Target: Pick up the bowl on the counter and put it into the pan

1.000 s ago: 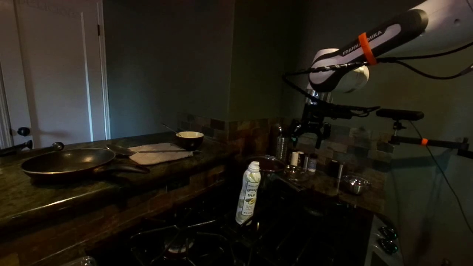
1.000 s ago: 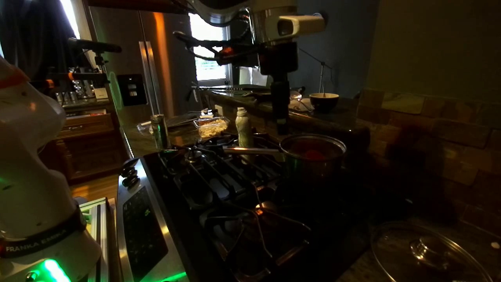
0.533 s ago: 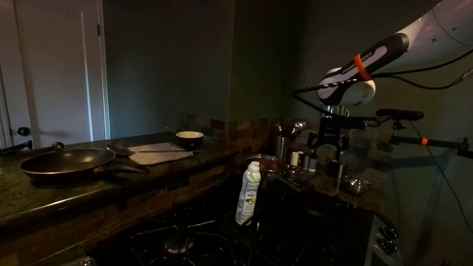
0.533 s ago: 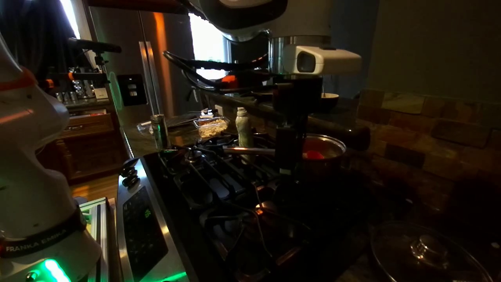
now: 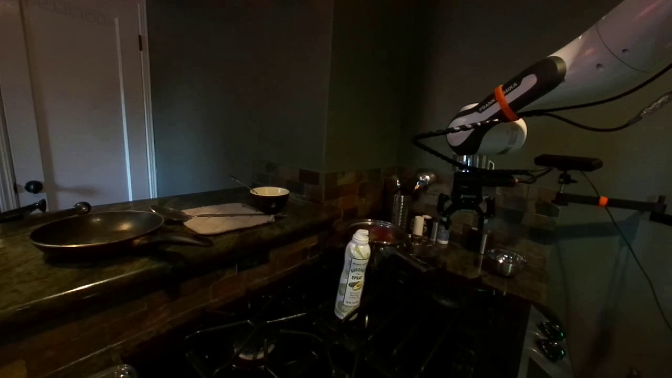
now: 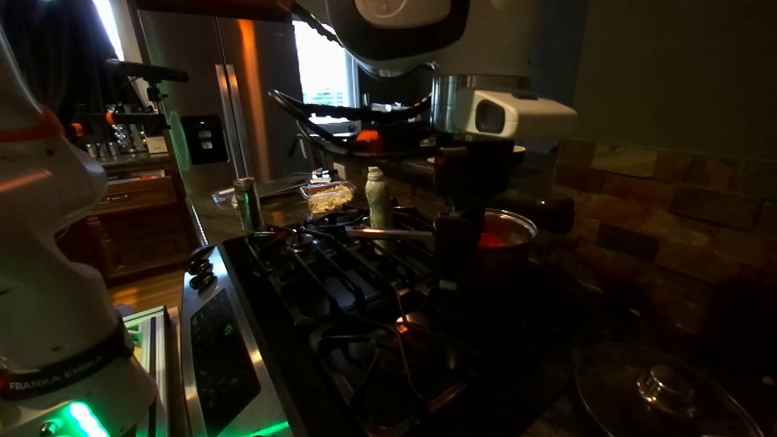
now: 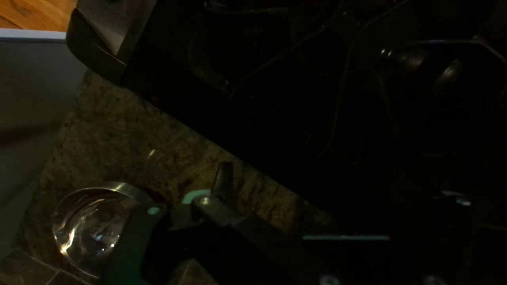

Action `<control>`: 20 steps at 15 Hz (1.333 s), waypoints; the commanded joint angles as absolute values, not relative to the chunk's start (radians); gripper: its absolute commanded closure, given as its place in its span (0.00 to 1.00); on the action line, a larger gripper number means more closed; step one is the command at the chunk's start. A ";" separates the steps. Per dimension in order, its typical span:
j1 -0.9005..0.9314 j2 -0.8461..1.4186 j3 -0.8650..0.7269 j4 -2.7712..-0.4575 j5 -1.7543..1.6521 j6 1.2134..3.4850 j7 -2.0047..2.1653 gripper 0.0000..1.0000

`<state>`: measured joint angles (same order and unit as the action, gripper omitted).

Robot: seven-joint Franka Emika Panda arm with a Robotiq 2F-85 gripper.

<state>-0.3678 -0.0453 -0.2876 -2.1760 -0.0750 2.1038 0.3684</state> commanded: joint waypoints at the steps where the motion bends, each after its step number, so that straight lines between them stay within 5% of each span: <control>1: -0.379 0.123 -0.335 -2.054 -0.061 2.016 0.372 0.00; 11: -0.490 0.477 -0.376 -1.693 0.125 1.936 0.255 0.00; 20: -0.475 0.485 -0.397 -1.749 -0.035 2.206 0.155 0.00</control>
<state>-0.4625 0.4339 -0.3818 -1.7787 0.0110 2.1230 0.2310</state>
